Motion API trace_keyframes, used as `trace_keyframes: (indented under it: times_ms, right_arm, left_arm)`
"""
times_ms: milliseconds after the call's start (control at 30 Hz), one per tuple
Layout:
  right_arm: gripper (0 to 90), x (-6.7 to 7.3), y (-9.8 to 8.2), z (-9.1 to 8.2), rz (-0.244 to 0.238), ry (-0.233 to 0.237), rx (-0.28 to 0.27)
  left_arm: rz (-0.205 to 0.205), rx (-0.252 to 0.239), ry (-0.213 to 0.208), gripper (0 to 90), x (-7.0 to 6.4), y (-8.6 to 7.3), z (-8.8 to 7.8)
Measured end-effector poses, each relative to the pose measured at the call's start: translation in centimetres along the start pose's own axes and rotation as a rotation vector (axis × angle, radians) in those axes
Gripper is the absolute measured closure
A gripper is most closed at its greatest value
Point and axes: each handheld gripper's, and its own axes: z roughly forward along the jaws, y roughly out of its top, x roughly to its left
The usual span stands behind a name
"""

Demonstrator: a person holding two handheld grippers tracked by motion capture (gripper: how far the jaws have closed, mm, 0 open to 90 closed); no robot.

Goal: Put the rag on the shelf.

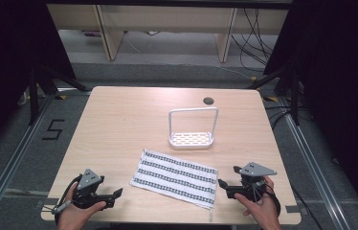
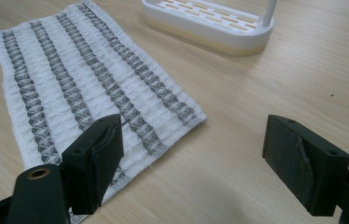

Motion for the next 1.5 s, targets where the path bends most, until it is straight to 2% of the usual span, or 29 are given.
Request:
trace_keyframes:
  times_ms: [133, 167, 233, 300, 333, 367, 500, 600, 633, 767, 800, 833, 900, 933, 967, 1000, 1067, 1133, 1167, 1200, 1233, 1267, 1367, 1400, 1433, 1467, 1500]
  right_arm:
    - [23.1, 0.5, 0.3, 0.2, -0.007, 0.008, 0.015]
    - [23.5, 0.7, 0.4, 0.3, 0.0, 0.013, 0.019]
    - [24.0, 0.7, 0.7, 0.5, -0.042, 0.019, 0.009]
    - [24.2, 0.9, 0.9, 0.6, -0.04, 0.018, 0.009]
    - [25.1, 1.0, 1.2, 0.8, -0.061, 0.02, 0.006]
    - [25.1, 1.0, 1.2, 0.8, -0.061, 0.02, 0.006]
    - [26.9, 1.7, 2.0, 1.5, -0.082, 0.05, 0.01]
    - [28.7, 2.2, 2.5, 2.0, -0.099, 0.062, 0.02]
    - [29.1, 2.3, 2.7, 2.2, -0.109, 0.07, 0.023]
    - [30.2, 3.1, 3.9, 2.9, -0.135, 0.084, 0.037]
    - [30.3, 3.4, 4.1, 3.1, -0.119, 0.086, 0.046]
    - [30.6, 3.5, 4.5, 3.4, -0.143, 0.089, 0.039]
    - [31.1, 3.7, 4.8, 3.6, -0.147, 0.095, 0.041]
    - [31.7, 4.2, 5.5, 4.3, -0.147, 0.118, 0.04]
    - [31.7, 4.2, 5.5, 4.3, -0.147, 0.118, 0.04]
    - [32.3, 4.7, 6.2, 4.9, -0.166, 0.132, 0.047]
    - [32.5, 5.1, 6.5, 5.2, -0.165, 0.136, 0.051]
    - [33.6, 5.6, 7.1, 5.8, -0.168, 0.154, 0.064]
    - [34.8, 6.1, 7.6, 6.5, -0.189, 0.171, 0.054]
    - [35.4, 6.2, 7.9, 6.9, -0.205, 0.178, 0.061]
    - [35.4, 6.2, 7.9, 6.9, -0.205, 0.178, 0.061]
    - [35.9, 6.6, 8.3, 7.7, -0.21, 0.182, 0.066]
    - [37.4, 7.0, 8.9, 8.4, -0.213, 0.193, 0.074]
    - [38.5, 7.2, 9.5, 9.3, -0.216, 0.212, 0.074]
    - [38.5, 7.2, 9.5, 9.3, -0.216, 0.212, 0.074]
    - [39.3, 7.5, 10.1, 10.1, -0.213, 0.222, 0.08]
    - [39.3, 7.5, 10.1, 10.1, -0.213, 0.222, 0.08]
  left_arm:
    - [0.006, 0.004, -0.002, 14.9, -0.2, 0.0, 0.1]
    - [0.006, -0.012, -0.005, 15.0, -0.3, 0.0, 0.2]
    - [0.012, 0.01, -0.009, 15.0, -0.3, 0.1, 0.1]
    - [0.015, 0.001, -0.011, 15.1, -0.4, 0.1, 0.2]
    - [0.017, 0.008, -0.014, 15.2, -0.4, 0.1, 0.2]
    - [0.017, 0.008, -0.014, 15.4, -0.4, 0.1, 0.2]
    - [0.025, -0.016, -0.017, 15.8, -0.6, 0.2, 0.0]
    - [0.035, -0.006, -0.027, 16.6, -0.7, 0.3, 0.0]
    - [0.023, -0.016, -0.026, 16.8, -0.9, 0.2, 0.1]
    - [0.027, -0.01, -0.033, 18.0, -1.1, 0.3, 0.2]
    - [0.031, -0.01, -0.038, 18.1, -1.2, 0.3, 0.2]
    - [0.031, -0.01, -0.038, 18.1, -1.2, 0.3, 0.2]
    - [0.026, -0.018, -0.047, 18.2, -1.3, 0.3, 0.3]
    - [0.026, -0.01, -0.051, 18.2, -1.4, 0.4, 0.3]
    - [0.022, -0.023, -0.051, 18.2, -1.5, 0.4, 0.4]
    - [0.033, -0.012, -0.059, 19.0, -1.8, 0.5, 0.4]
    - [0.03, -0.02, -0.061, 19.3, -1.9, 0.5, 0.5]
    - [0.039, -0.007, -0.064, 20.2, -2.1, 0.7, 0.6]
    - [0.045, -0.015, -0.068, 20.9, -2.3, 0.7, 0.8]
    - [0.047, -0.003, -0.065, 21.7, -2.4, 0.8, 0.8]
    - [0.047, -0.003, -0.065, 22.2, -2.4, 0.8, 0.8]
    - [0.051, -0.018, -0.071, 22.5, -2.6, 0.8, 1.1]
    - [0.063, -0.006, -0.076, 23.3, -2.8, 1.0, 1.4]
    - [0.062, -0.019, -0.063, 23.8, -3.1, 1.1, 1.7]
    - [0.062, -0.019, -0.063, 24.1, -3.1, 1.1, 1.7]
    - [0.083, -0.003, -0.075, 24.4, -3.1, 1.3, 1.9]
    - [0.083, -0.003, -0.075, 24.7, -3.1, 1.3, 1.9]
